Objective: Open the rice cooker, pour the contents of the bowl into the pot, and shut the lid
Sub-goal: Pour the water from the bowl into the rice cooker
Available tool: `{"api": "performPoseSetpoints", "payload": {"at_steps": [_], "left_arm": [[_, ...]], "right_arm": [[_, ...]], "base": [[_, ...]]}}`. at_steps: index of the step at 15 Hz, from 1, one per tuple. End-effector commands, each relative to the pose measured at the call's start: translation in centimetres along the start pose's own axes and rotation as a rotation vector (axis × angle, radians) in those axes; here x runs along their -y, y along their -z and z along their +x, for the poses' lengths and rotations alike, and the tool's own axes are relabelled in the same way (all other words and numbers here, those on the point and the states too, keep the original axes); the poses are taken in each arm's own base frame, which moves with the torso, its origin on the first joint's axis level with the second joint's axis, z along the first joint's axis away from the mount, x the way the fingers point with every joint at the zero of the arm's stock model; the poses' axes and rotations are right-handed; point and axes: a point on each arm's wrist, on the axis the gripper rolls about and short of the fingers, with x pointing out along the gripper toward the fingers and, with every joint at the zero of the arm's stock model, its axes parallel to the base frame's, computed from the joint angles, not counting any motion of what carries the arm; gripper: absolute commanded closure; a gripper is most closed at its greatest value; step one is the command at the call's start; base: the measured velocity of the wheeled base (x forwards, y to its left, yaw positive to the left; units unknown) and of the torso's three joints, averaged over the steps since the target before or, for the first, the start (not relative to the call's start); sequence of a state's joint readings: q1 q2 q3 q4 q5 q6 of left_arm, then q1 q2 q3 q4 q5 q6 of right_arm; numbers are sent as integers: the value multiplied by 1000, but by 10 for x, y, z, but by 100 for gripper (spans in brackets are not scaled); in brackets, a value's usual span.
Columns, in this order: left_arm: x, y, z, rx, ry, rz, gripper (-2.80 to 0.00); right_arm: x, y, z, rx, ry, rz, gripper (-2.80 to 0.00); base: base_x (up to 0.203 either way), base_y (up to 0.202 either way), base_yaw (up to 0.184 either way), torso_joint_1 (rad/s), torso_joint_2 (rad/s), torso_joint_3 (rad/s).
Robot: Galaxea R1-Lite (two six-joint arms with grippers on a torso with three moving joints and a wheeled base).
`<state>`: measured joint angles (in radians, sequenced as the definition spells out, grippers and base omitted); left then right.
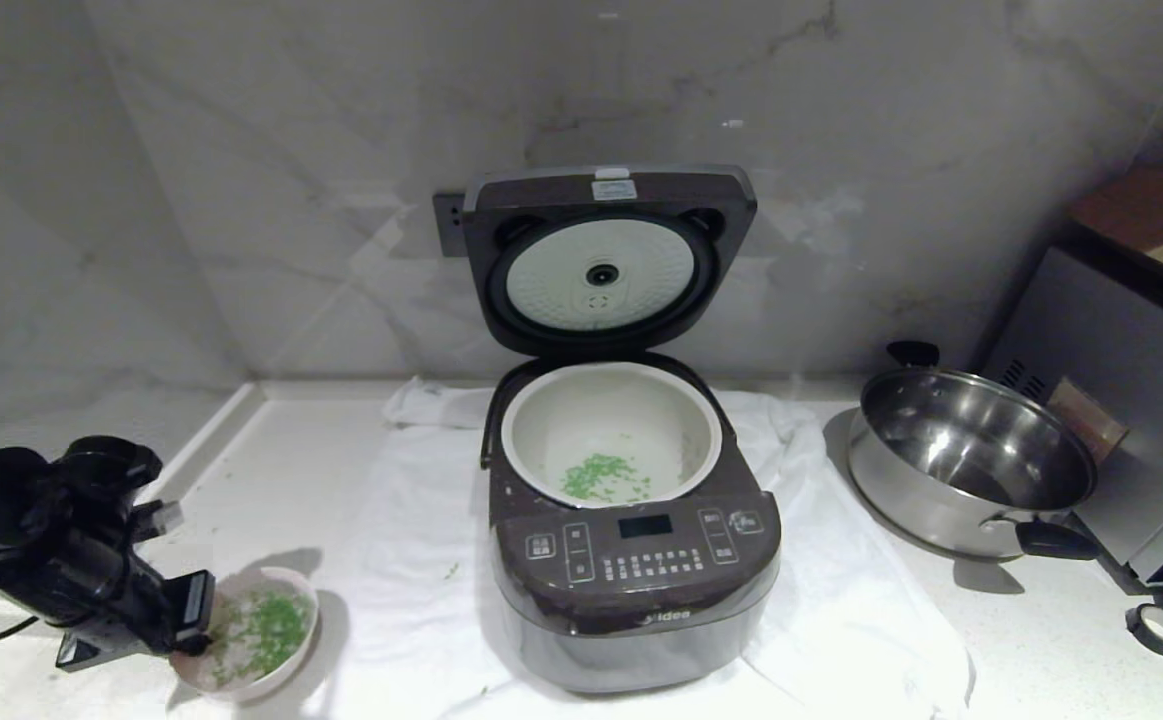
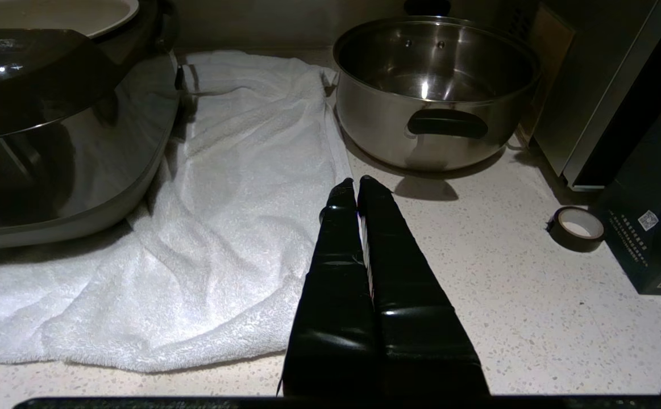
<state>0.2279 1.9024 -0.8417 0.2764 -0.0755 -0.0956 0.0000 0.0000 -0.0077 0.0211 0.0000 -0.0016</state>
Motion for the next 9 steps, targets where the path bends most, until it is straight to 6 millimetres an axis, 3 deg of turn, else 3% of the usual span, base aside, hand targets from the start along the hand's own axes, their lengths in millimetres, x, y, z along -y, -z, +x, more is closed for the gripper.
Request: {"api": "performPoseSetpoints", "payload": {"at_steps": [1,9], "left_arm": [[13,-13,-6,-2,11,22,0],[43,-38,-34,-46,86,52,0]], "right_arm": [[0,0,0,0,0,0,0],[0,0,0,0,0,0,0]], "base": [[0,0,0,0,0,0],[0,0,0,0,0,0]]}}
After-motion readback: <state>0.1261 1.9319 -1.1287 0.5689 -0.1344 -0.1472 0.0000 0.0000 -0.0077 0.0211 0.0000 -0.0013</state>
